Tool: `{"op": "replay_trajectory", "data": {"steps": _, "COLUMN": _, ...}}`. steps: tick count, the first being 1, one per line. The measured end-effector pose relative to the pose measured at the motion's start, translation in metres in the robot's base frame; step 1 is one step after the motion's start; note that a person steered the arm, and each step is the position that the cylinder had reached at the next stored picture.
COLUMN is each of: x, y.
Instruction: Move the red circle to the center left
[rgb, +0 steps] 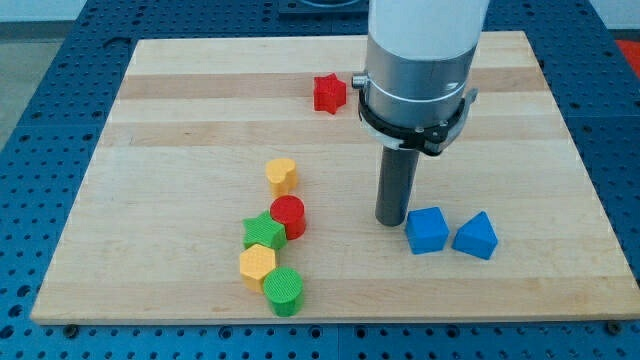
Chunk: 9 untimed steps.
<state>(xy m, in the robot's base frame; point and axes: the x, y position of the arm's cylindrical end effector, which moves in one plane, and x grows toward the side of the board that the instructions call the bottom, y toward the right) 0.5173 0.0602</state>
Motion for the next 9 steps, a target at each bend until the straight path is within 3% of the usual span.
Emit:
{"op": "replay_trajectory", "data": {"steps": 3, "x": 0.029, "y": -0.059}}
{"op": "replay_trajectory", "data": {"steps": 7, "x": 0.033, "y": -0.091}}
{"op": "replay_trajectory", "data": {"steps": 9, "x": -0.011, "y": -0.096}}
